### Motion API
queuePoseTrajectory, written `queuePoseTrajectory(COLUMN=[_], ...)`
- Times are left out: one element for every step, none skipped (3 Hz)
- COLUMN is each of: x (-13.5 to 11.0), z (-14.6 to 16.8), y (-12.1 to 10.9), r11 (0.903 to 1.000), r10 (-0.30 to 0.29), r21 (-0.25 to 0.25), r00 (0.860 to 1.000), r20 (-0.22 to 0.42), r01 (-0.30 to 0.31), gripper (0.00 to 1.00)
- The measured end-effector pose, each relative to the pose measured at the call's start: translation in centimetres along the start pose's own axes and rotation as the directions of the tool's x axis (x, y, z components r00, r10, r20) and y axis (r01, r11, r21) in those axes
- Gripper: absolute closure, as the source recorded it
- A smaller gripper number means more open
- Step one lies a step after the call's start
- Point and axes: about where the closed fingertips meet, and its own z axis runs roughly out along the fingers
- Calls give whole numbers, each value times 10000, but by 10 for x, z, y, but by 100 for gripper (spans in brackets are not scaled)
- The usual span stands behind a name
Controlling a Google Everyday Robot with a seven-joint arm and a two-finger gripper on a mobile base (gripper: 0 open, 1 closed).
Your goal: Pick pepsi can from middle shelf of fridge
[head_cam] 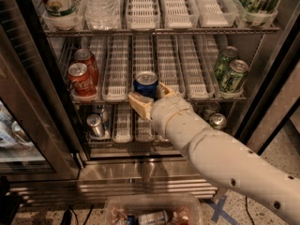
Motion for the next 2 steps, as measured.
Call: queuePoseTrajectory(x=[-14,-21], z=[-11,-16], y=[-14,-6], r11=[9985,9861], r10=[-113,-128], r21=[-541,-1658], r00=[9998,9992], r20=[-186,-378], r01=[103,63], gripper=[100,100])
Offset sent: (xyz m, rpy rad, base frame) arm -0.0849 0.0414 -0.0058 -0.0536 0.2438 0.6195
